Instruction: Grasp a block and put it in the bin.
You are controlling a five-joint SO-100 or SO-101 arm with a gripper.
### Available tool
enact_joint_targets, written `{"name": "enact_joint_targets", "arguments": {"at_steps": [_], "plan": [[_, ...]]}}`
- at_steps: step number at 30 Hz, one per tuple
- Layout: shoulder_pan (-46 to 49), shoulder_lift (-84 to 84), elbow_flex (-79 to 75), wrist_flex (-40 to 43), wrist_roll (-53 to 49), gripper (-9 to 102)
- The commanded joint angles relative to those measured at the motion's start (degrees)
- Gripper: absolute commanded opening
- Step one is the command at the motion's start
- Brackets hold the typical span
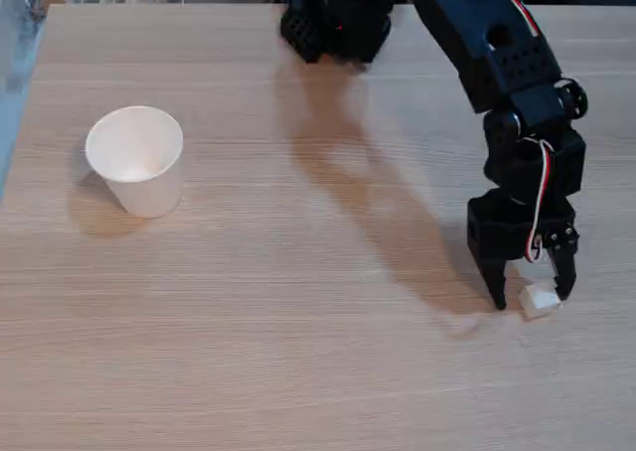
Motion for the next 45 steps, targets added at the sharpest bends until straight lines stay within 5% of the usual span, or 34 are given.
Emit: {"name": "enact_joint_targets", "arguments": {"at_steps": [1,13,28,45], "plan": [[-0.2,1.1,-0.2,0.2,0.5,26],[-0.1,1.0,-0.1,0.0,0.3,8],[2.0,9.9,1.0,1.4,-4.7,5],[13.5,38.3,16.8,12.7,-13.7,4]]}}
